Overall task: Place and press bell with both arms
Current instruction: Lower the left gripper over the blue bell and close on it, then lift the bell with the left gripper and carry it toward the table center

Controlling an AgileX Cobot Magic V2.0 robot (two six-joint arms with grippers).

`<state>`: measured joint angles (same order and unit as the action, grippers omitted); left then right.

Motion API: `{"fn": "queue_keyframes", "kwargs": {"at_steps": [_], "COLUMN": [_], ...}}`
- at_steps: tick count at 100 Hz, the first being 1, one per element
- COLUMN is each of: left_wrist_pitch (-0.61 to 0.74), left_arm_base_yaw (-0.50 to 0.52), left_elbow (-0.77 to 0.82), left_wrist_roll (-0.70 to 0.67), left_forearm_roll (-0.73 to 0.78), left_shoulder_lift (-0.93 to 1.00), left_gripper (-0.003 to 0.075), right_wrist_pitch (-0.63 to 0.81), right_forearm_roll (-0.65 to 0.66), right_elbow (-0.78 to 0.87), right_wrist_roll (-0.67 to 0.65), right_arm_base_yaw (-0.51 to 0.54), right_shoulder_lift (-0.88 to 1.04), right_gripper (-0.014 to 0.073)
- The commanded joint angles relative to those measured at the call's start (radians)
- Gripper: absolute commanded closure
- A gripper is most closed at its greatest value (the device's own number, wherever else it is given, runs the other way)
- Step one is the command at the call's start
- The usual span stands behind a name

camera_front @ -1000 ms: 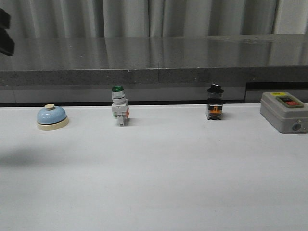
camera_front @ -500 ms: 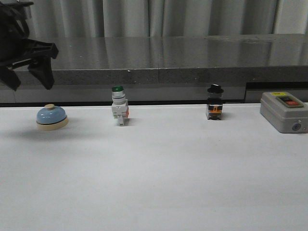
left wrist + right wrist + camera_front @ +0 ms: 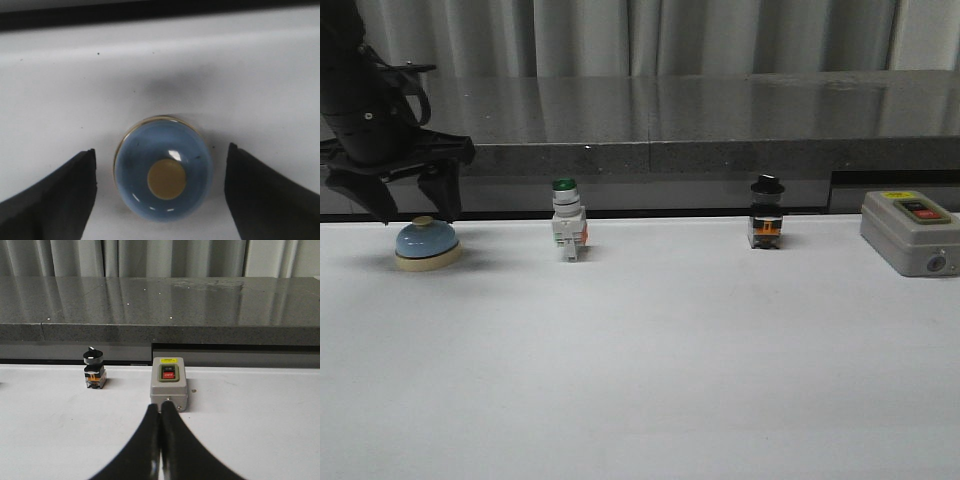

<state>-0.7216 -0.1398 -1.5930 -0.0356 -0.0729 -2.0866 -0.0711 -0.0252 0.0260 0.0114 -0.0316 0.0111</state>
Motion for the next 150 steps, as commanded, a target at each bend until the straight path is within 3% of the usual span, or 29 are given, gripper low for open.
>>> {"fn": "queue_keyframes", "kwargs": {"at_steps": [1,73,99,150], "left_wrist_pitch": [0.027,0.016,0.018,-0.104], "left_arm_base_yaw": [-0.006,-0.006,-0.006,-0.049], "left_elbow": [-0.044,-0.048,-0.048,-0.016], "left_wrist_roll": [0.001,0.036,0.036,0.025], "left_forearm_roll": [-0.004,-0.006,-0.030,-0.044], "left_shoulder_lift": [0.037,-0.019,-0.019,0.173], "left_gripper": [0.0205,0.0209,0.0400,0.0406], "right_wrist_pitch": [0.087,0.087,0.087,0.087], "right_forearm_roll": [-0.002,-0.002,-0.002,-0.002], "right_elbow": [-0.014,-0.014,-0.014,-0.014], "right_wrist_roll": [0.002,0.002,0.002,0.002], "right_arm_base_yaw": [0.004,0.004,0.004,0.004], "right_shoulder_lift": [0.018,0.018,0.018,0.018], "right_gripper": [0.0654,0.0654,0.0654,0.0654]}}
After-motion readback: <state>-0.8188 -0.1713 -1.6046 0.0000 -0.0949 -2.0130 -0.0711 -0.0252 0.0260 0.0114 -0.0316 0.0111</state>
